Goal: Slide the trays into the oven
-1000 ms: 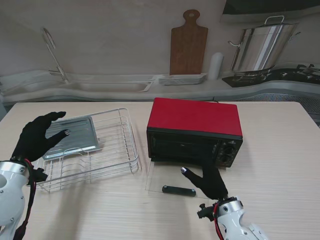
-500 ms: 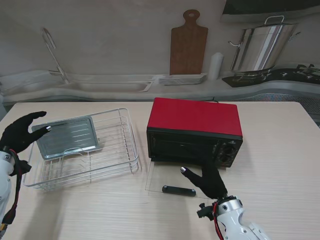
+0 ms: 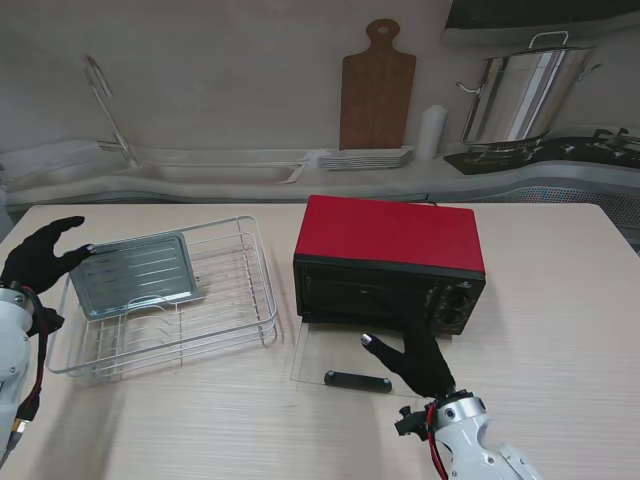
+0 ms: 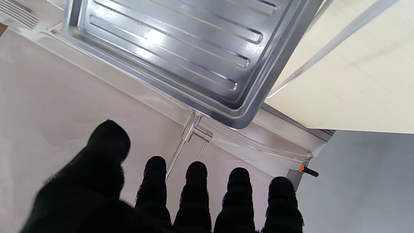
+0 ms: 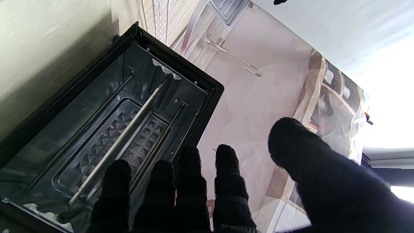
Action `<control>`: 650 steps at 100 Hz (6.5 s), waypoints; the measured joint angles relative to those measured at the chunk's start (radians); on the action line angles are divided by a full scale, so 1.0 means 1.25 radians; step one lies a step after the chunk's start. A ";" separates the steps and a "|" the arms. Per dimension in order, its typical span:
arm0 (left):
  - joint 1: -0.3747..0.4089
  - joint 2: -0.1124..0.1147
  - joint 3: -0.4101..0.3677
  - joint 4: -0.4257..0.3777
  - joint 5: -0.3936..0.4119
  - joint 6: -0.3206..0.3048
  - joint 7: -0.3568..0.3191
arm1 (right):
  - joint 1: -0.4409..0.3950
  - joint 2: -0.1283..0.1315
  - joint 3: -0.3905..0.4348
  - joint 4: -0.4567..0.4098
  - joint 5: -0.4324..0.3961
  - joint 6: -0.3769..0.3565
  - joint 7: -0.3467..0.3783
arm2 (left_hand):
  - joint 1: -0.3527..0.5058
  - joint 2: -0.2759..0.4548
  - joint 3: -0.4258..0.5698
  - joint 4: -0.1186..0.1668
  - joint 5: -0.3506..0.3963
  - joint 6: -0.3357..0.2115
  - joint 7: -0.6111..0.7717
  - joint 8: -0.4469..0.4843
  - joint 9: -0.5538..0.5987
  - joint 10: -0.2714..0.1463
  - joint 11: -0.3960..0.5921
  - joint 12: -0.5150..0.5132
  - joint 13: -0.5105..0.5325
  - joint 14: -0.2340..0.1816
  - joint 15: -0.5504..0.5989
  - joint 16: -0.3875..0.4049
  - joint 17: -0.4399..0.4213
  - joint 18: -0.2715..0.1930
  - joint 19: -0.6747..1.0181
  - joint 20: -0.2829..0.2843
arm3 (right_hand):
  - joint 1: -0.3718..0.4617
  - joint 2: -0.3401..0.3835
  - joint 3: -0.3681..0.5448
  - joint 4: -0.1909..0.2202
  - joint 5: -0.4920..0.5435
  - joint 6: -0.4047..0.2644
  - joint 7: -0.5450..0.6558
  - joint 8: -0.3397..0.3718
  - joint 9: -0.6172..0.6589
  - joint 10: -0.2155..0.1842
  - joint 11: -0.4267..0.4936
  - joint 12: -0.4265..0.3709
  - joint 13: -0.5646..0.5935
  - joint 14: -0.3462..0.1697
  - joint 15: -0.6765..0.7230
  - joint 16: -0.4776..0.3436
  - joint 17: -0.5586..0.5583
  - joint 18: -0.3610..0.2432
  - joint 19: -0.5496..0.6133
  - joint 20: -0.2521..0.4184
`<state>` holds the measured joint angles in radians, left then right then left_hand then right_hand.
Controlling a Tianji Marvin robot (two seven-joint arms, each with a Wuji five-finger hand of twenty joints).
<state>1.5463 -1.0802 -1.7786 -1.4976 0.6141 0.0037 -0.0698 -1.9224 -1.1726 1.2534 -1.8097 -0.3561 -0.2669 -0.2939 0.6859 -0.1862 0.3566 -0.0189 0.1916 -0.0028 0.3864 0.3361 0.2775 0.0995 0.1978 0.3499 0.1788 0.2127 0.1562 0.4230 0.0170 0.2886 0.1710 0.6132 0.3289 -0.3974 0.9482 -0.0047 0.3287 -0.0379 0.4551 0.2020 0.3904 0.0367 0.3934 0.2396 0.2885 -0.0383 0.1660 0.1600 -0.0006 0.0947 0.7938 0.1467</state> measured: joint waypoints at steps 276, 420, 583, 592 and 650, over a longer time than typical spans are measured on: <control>-0.079 0.011 0.049 0.065 -0.014 0.036 -0.067 | 0.003 -0.001 0.013 0.018 0.027 -0.005 -0.007 | 0.413 -0.093 -0.037 -0.051 0.152 -0.061 0.549 0.630 0.386 -0.012 0.376 0.622 0.322 0.082 0.593 0.434 0.127 0.057 0.839 0.101 | 0.000 0.000 0.000 0.000 0.002 0.008 0.000 0.012 0.000 0.000 0.002 0.000 0.000 0.000 0.000 0.000 0.011 -0.011 0.000 0.007; 0.295 -0.029 -0.048 -0.488 -0.190 0.042 0.003 | -0.021 -0.007 -0.001 -0.026 0.043 0.020 -0.026 | 0.365 -0.133 0.048 -0.051 0.184 -0.056 0.561 0.662 0.396 0.000 0.443 0.632 0.383 0.083 0.705 0.478 0.173 0.095 0.862 0.128 | 0.043 -0.027 0.096 0.099 0.002 0.016 0.011 0.012 0.000 0.000 0.013 0.000 0.000 0.000 0.000 0.000 0.019 -0.017 0.010 0.012; 0.295 -0.005 0.173 -0.552 -0.309 -0.071 -0.095 | 0.007 -0.012 -0.080 0.014 0.189 -0.096 -0.007 | 0.363 -0.139 0.060 -0.051 0.193 -0.043 0.561 0.663 0.398 0.010 0.445 0.643 0.391 0.091 0.706 0.479 0.173 0.096 0.863 0.129 | 0.060 -0.158 -0.025 -0.016 -0.077 0.066 0.085 0.124 -0.072 0.002 0.187 0.054 0.008 0.012 0.083 0.041 0.106 -0.023 0.089 0.067; 0.281 -0.004 0.190 -0.544 -0.316 -0.076 -0.099 | 0.014 -0.015 -0.088 0.022 0.182 -0.096 -0.016 | 0.362 -0.139 0.060 -0.051 0.193 -0.043 0.561 0.663 0.398 0.010 0.446 0.643 0.391 0.091 0.706 0.479 0.173 0.096 0.863 0.129 | 0.073 -0.179 -0.002 -0.027 -0.055 0.065 0.106 0.125 -0.055 0.003 0.192 0.054 0.042 0.012 0.083 0.042 0.127 -0.024 0.098 0.074; 0.206 0.003 0.262 -0.503 -0.345 -0.088 -0.129 | 0.036 -0.040 -0.124 0.053 0.261 -0.198 -0.069 | 0.362 -0.139 0.060 -0.051 0.193 -0.043 0.561 0.671 0.398 0.011 0.447 0.645 0.391 0.091 0.706 0.479 0.173 0.096 0.863 0.129 | 0.330 -0.217 0.183 -0.111 0.324 -0.028 0.215 0.081 0.377 0.007 0.134 0.063 0.400 0.055 0.155 0.064 0.444 -0.020 0.208 0.096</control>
<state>1.8040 -1.0766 -1.4505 -2.1264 0.1832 -0.1065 -0.2309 -1.8776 -1.2225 1.0987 -1.7437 -0.0304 -0.5146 -0.3798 1.1388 -0.3597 0.4310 -0.0832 0.4329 -0.0561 1.0879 1.1753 0.7748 0.1131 0.7565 1.1567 0.6678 0.3268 1.0381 1.0222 0.2327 0.4092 1.2492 0.7744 0.7416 -0.6690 1.1765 -0.1432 0.7331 -0.0730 0.7240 0.3032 0.8618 0.0450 0.5610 0.3185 0.7888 0.0301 0.3597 0.2396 0.5546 0.0695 1.0538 0.2671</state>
